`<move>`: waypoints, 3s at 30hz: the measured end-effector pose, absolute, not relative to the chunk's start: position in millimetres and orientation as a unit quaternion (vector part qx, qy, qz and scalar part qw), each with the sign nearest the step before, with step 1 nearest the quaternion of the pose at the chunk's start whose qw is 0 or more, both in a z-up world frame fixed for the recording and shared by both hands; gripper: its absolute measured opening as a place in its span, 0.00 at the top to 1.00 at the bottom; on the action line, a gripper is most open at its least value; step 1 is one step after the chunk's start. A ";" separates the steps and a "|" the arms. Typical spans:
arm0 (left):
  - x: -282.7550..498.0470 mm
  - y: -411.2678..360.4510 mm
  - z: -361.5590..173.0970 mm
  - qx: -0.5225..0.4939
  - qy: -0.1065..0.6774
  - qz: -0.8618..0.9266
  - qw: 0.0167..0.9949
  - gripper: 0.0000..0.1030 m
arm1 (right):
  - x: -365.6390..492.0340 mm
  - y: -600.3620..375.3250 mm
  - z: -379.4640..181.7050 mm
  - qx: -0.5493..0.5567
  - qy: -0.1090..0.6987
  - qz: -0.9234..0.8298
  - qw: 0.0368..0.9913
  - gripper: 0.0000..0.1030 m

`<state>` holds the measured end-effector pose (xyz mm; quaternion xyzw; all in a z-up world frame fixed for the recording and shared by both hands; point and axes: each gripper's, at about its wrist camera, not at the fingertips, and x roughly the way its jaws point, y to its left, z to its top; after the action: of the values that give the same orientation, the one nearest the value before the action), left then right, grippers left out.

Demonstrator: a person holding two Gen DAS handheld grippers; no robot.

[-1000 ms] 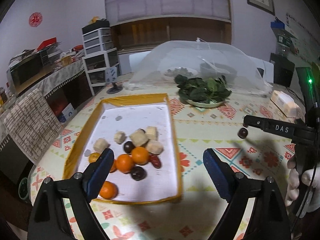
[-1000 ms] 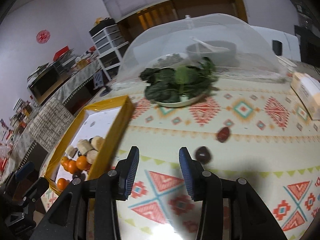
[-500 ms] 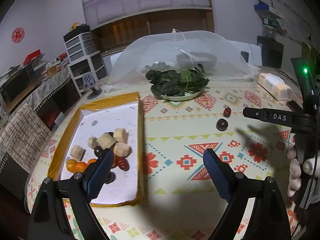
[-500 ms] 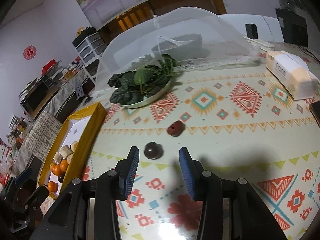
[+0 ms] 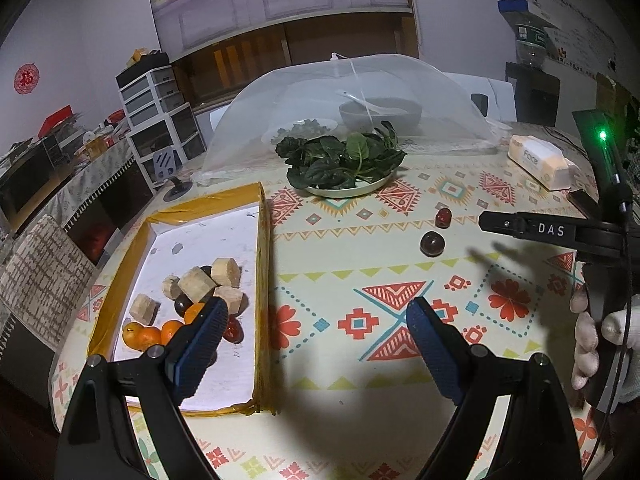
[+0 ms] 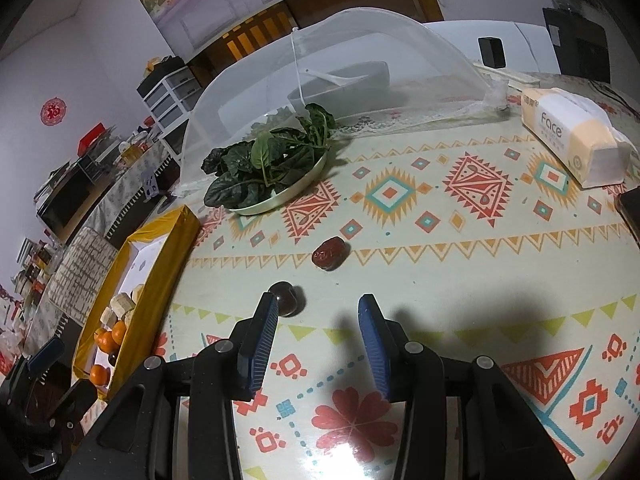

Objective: Organize fruits
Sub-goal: 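Grasp a red date with the right tool while the left tool approaches a dark plum, then grasp the dark plum with the left tool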

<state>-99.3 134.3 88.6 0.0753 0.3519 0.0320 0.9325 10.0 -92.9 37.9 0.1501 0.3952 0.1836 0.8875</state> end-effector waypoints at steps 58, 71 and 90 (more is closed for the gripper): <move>25.6 67.0 26.2 -0.003 0.422 -0.133 0.897 0.12 | 95.3 -108.3 15.6 0.165 0.431 0.147 0.875 0.79; 42.6 52.5 8.1 0.009 0.441 -0.122 0.889 0.74 | 92.6 -115.2 23.6 0.171 0.417 0.144 0.881 0.79; 19.5 69.5 35.7 -0.027 0.415 -0.126 0.901 0.75 | 91.8 -107.7 25.4 0.157 0.412 0.152 0.885 0.79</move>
<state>19.5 69.5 35.7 -0.0270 0.4145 -0.1263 0.9008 91.8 -107.7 25.4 0.1567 0.4122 0.1520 0.8846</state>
